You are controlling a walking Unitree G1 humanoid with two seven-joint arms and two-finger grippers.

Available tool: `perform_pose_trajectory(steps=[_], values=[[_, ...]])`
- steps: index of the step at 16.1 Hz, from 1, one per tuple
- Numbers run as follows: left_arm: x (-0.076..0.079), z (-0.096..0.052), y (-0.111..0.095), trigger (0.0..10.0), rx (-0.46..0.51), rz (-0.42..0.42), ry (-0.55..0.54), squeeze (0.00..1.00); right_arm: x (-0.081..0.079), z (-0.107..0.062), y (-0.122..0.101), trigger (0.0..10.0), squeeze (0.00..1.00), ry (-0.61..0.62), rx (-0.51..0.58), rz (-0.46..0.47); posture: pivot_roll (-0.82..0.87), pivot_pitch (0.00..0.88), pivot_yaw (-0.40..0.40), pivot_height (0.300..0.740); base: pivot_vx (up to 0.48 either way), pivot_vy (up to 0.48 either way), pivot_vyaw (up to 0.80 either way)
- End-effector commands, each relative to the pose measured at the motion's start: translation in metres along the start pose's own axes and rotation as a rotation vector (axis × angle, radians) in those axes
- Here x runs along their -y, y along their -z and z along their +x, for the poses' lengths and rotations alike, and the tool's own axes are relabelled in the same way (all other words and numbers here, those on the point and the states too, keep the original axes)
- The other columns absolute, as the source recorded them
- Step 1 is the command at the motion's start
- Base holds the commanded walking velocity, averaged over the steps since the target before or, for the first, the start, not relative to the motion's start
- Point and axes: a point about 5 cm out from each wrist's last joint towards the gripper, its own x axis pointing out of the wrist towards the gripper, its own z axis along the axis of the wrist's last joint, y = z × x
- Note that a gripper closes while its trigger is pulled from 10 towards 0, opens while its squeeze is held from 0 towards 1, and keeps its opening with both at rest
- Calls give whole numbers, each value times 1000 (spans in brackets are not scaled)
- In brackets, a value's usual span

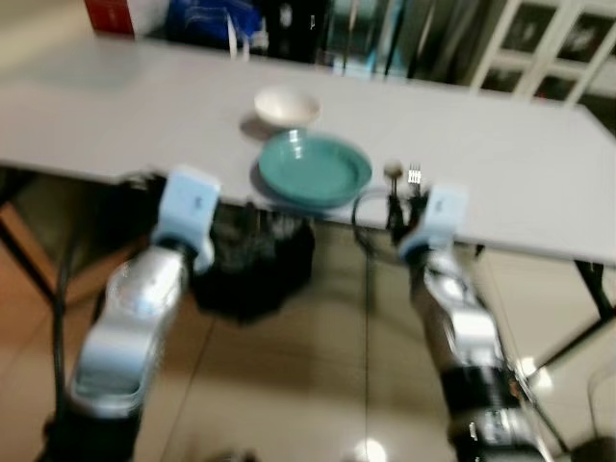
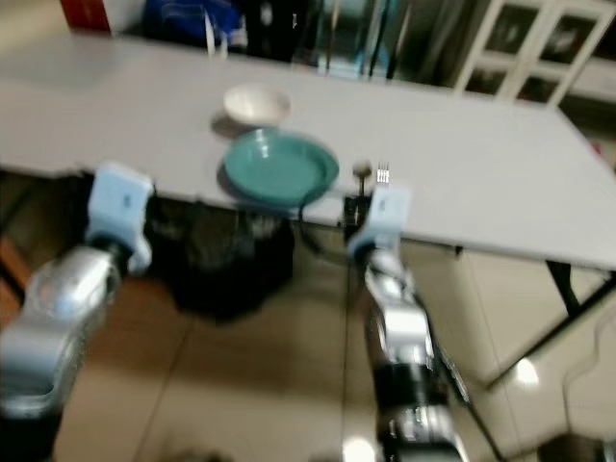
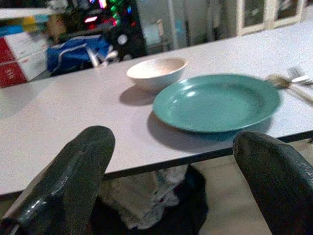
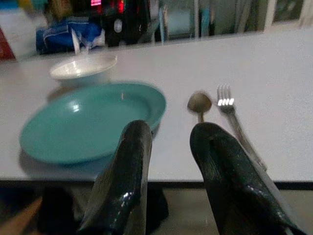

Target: Setting the table

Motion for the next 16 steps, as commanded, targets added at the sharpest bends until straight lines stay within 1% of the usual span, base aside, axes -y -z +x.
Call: perform_pose_trajectory(steps=[1, 4, 7, 10, 11, 12, 13, 14, 15, 16], values=[[-3, -1, 4, 10000, -13, 14, -32, 0, -3, -1, 2, 10000, 0, -4, -27, -18, 21, 0, -40, 740, 0, 480, -775], [-4, -3, 6, 10000, -17, 14, -54, 0, -13, -3, 1, 10000, 0, -64, -46, -47, 26, 0, -59, 740, 0, 480, -777], [-11, -6, 10, 10000, -31, 12, -110, 0, -16, -2, 0, 10000, 0, -83, -64, -48, 36, 0, -81, 740, 0, 480, -777], [-14, -11, 11, 10000, -32, 16, -123, 0, -19, -2, 2, 10000, 0, -99, -85, -49, 47, 0, -94, 740, 0, 480, -777], [-11, -12, 13, 10000, -37, 0, -109, 0, -19, -2, 3, 10000, 0, -100, -92, -51, 46, 0, -95, 740, 0, 480, -756], [-7, -14, 14, 10000, -42, -9, -87, 0, -19, -4, 6, 10000, 0, -107, -110, -60, 37, 0, -84, 740, 0, 480, 0], [-3, -15, 15, 10000, -41, -11, -69, 0, -19, -5, 6, 10000, 0, -117, -106, -80, 32, 0, -79, 740, 0, 480, 0], [0, -14, 16, 10000, -43, -3, -47, 0, -17, -6, 6, 10000, 0, -106, -102, -64, 32, 0, -79, 740, 0, 480, 0], [4, -11, 16, 10000, -43, 41, -30, 0, -10, -8, 9, 10000, 0, -67, -114, -2, 54, 0, -83, 740, 0, 480, 0], [4, -9, 10, 10000, -25, 47, -29, 0, -6, -9, 11, 10000, 0, -48, -124, 43, 56, 0, -83, 740, 0, 480, 0]])
